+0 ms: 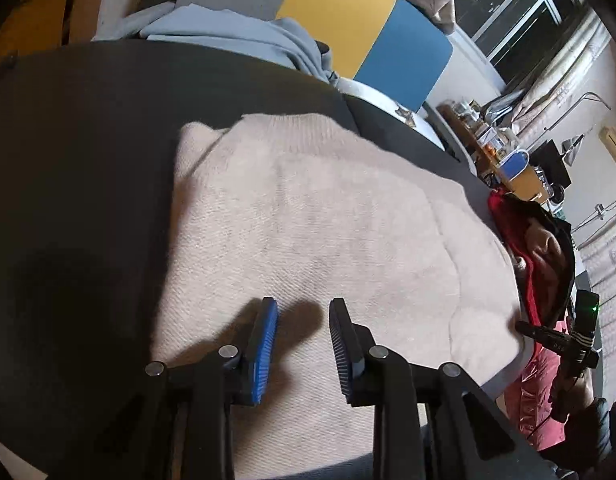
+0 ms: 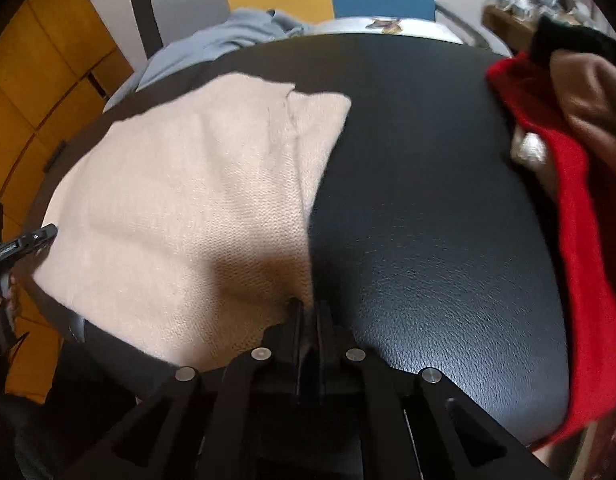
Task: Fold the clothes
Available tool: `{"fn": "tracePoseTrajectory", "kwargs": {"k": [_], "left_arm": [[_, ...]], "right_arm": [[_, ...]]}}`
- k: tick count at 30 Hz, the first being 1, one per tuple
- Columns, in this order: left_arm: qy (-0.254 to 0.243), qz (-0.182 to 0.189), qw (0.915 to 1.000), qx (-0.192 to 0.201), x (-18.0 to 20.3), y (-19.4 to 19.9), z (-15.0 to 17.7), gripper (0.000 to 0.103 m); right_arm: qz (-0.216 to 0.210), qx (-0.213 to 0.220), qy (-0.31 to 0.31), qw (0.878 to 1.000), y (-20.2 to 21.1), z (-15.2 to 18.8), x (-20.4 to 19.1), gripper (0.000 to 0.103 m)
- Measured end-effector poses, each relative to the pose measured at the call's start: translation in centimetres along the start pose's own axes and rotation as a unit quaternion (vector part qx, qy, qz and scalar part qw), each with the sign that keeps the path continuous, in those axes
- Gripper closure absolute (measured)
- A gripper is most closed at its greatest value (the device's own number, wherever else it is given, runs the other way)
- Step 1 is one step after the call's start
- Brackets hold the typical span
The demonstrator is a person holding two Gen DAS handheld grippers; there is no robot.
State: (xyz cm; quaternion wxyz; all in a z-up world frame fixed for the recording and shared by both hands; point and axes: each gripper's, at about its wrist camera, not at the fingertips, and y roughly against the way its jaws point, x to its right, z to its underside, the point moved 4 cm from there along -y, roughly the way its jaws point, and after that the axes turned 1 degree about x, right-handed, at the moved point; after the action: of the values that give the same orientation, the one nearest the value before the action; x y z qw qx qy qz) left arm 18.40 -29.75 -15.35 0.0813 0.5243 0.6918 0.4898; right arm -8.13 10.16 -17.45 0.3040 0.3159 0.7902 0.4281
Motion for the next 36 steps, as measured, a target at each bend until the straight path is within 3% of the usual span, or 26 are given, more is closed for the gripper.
{"fn": "tracePoseTrajectory", "kwargs": {"k": [2,3,5,7,10,13,15,17,19,23,25,27,29,30,32,36], "left_arm": [[-0.023,-0.021,0.9995,0.012,0.5,0.2,0.1,0.076],[-0.026,-0.02,0.9993,0.018,0.7,0.2,0.1,0.076],[-0.025,-0.013,0.9992,0.028,1.2,0.3,-0.3,0.075],[-0.021,-0.001,0.9991,0.037,1.8,0.3,-0.8,0.074],[-0.029,0.013,0.9983,0.048,3.2,0.4,-1.1,0.072],[-0.048,0.024,0.9982,0.026,4.3,-1.2,-0.2,0.07],[-0.056,0.02,0.9983,-0.003,4.4,-2.6,1.3,0.07],[-0.076,0.012,0.9968,0.022,4.0,-1.9,3.1,0.071],[-0.063,0.016,0.9974,0.03,3.1,-1.4,4.7,0.076],[-0.025,0.041,0.9978,0.046,1.9,-1.1,4.9,0.084],[-0.02,0.042,0.9976,0.051,1.9,-0.2,4.0,0.072],[-0.02,0.03,0.9963,0.078,1.0,1.1,2.9,0.071],[-0.009,0.018,0.9944,0.104,-0.6,2.4,1.5,0.069],[0.003,0.017,0.9946,0.102,-1.6,2.7,1.2,0.067],[0.029,0.018,0.9953,0.091,-3.7,3.1,0.7,0.065],[0.041,0.047,0.9964,0.057,-5.0,2.0,0.6,0.06]], "right_arm": [[-0.016,0.022,-0.012,1.0,0.8,-0.6,0.2,0.084],[-0.022,0.038,-0.019,0.999,1.3,-1.2,0.4,0.08],[-0.031,0.081,-0.023,0.996,2.5,-3.1,0.2,0.057],[-0.04,0.122,-0.026,0.991,3.7,-4.9,-0.1,0.047],[-0.071,0.143,-0.019,0.987,3.0,-7.4,-2.8,0.047],[-0.092,0.136,0.005,0.986,0.6,-9.1,-5.9,0.044],[-0.07,0.117,0.023,0.99,-1.3,-8.7,-7.2,0.042],[-0.03,0.097,0.045,0.994,-2.7,-7.2,-7.4,0.041],[0.018,0.084,0.07,0.994,-3.6,-4.8,-6.8,0.04],[0.056,0.133,0.123,0.982,-1.3,0.0,-5.7,0.039],[0.062,0.14,0.13,0.98,-0.8,0.9,-5.4,0.037],[0.057,0.14,0.127,0.98,-0.5,1.0,-5.3,0.035],[0.047,0.125,0.122,0.984,-0.3,0.4,-5.2,0.028],[0.042,0.116,0.118,0.985,-0.2,0.1,-5.2,0.025],[0.032,0.109,0.102,0.988,-0.4,-1.1,-5.9,0.008],[-0.005,0.133,0.083,0.988,-0.3,-3.0,-9.3,0.0]]}}
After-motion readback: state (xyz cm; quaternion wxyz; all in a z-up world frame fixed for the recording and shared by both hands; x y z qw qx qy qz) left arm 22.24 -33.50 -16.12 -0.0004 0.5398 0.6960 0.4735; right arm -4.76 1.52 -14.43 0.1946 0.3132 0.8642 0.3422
